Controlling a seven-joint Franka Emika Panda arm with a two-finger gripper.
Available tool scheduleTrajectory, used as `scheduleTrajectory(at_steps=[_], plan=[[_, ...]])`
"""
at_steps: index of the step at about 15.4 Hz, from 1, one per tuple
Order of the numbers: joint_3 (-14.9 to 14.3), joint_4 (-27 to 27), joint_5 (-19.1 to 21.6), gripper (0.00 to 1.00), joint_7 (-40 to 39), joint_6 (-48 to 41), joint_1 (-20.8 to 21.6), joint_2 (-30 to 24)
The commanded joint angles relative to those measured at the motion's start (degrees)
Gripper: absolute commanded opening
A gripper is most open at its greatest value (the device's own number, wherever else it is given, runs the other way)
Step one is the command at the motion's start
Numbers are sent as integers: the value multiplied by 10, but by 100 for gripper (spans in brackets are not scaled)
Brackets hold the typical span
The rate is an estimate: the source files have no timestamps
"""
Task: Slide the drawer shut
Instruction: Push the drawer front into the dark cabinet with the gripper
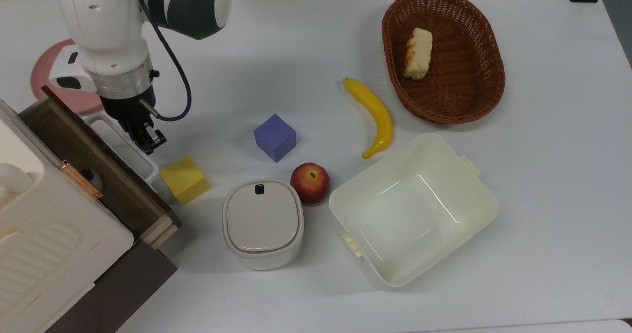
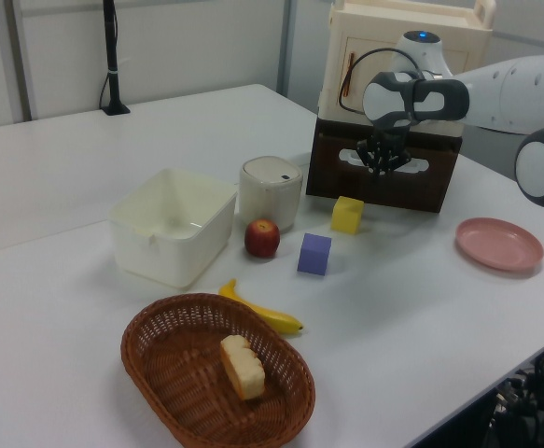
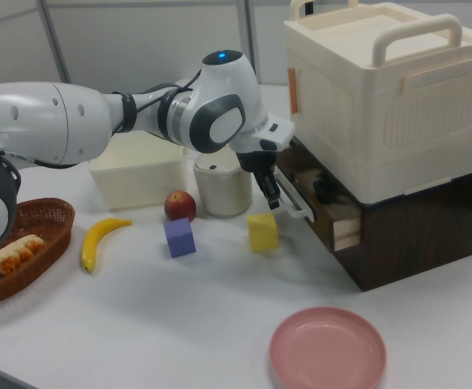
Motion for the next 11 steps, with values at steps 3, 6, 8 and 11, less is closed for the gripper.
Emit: scheduleTrajectory(at_steps=[3,6,8,11], plan=[[-6,36,7,0,2,13,-7,26],[-6,44,8,0,2,13,-8,31],[-6,46,8,0,3,13,-10,31],[-7,47,11,0,4,13,-11,31]])
